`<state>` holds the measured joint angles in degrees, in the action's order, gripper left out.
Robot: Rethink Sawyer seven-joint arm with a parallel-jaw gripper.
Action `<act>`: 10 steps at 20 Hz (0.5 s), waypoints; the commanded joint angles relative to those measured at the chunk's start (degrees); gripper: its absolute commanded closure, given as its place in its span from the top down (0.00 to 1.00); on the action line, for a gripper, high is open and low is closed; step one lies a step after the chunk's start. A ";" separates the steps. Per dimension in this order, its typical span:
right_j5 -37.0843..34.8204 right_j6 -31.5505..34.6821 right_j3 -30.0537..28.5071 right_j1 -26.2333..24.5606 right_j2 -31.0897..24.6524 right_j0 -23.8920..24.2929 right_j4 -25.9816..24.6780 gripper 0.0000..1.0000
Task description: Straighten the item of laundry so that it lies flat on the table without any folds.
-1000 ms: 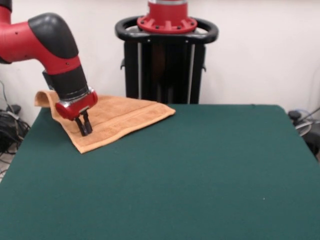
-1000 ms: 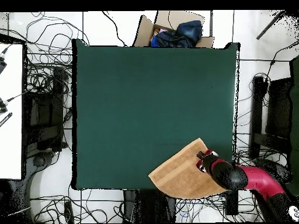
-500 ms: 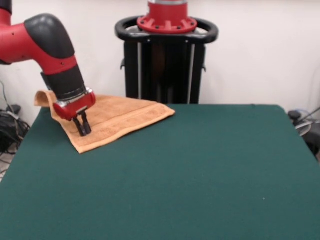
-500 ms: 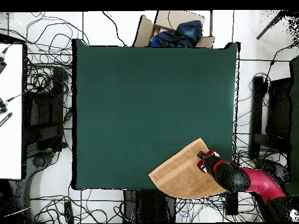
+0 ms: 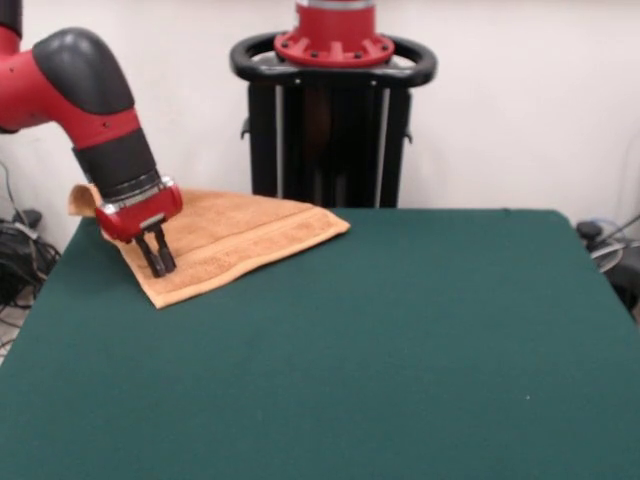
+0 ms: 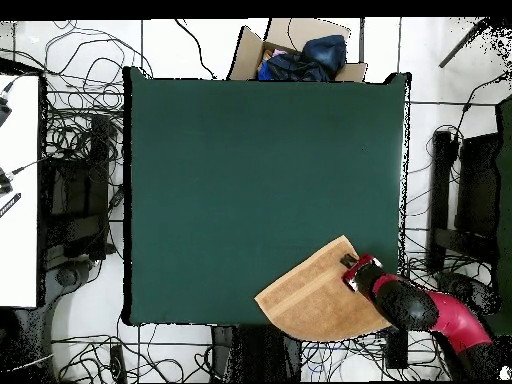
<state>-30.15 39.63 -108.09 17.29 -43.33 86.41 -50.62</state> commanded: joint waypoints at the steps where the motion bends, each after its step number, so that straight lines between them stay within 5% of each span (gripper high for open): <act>1: -0.44 -9.42 8.80 -4.09 -7.86 1.10 2.75 0.00; 10: 0.27 -7.17 9.00 -3.69 -6.86 0.16 -0.11 0.00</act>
<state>-30.15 39.63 -105.66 14.97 -47.27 88.70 -49.77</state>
